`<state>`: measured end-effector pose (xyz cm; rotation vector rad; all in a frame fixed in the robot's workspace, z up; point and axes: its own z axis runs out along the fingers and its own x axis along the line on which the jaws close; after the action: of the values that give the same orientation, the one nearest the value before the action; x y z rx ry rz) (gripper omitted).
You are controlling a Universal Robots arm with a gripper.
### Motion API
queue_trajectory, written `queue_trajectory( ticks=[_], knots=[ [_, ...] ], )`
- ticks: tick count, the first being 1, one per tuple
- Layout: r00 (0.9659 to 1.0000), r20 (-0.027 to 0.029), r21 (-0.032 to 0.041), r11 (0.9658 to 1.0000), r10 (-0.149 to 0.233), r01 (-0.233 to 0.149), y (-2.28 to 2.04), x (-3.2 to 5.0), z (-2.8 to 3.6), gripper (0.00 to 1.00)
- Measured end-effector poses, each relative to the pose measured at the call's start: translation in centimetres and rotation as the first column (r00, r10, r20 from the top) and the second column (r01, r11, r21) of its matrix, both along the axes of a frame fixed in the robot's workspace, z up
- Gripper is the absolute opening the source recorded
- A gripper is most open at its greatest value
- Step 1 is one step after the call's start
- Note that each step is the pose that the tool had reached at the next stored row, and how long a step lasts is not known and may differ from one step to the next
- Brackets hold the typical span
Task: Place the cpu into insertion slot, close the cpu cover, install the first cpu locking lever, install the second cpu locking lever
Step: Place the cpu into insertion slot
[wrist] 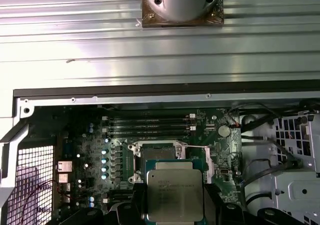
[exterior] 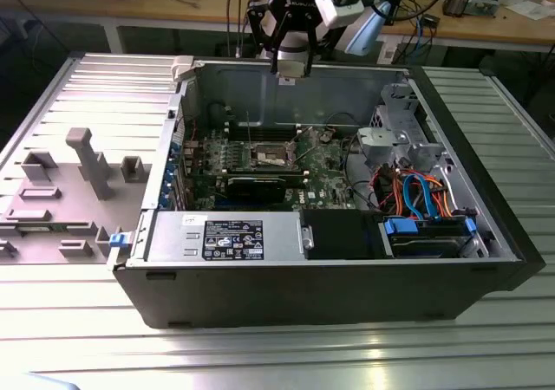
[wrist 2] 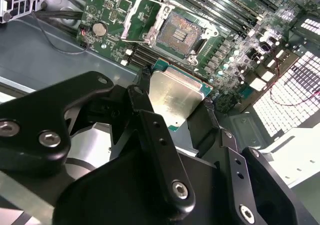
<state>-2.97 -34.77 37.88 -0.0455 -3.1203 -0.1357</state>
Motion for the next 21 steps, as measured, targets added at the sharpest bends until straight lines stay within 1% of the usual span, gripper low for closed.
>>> queue_trajectory(
  ticks=[3, 5, 10, 12, 16, 18, 19, 21],
  knots=[
    [0.9991, 0.0001, -0.0024, 0.9991, -0.042, 0.042, 0.0, 0.0, -0.04, 0.54],
    [0.9984, 0.0001, -0.0035, 0.9983, -0.057, 0.057, 0.0, 0.0, -0.06, 0.54],
    [0.9971, 0.0001, -0.0041, 0.9971, -0.076, 0.076, -0.04, 0.0, -0.1, 0.54],
    [0.9938, 0.0002, -0.0042, 0.9938, -0.111, 0.111, -0.05, 0.0, -0.2, 0.54],
    [0.9878, 0.0002, -0.005, 0.9878, -0.155, 0.155, -0.05, 0.0, -0.3, 0.54],
    [0.9866, 0.0007, -0.0068, 0.9865, -0.163, 0.163, -0.05, 0.0, -0.34, 0.54],
    [0.9865, 0.0008, -0.0082, 0.9865, -0.164, 0.164, -0.06, 0.0, -0.34, 0.54],
    [0.9864, 0.0009, -0.0088, 0.9863, -0.165, 0.165, -0.07, 0.0, -0.33, 0.54]
  ],
)
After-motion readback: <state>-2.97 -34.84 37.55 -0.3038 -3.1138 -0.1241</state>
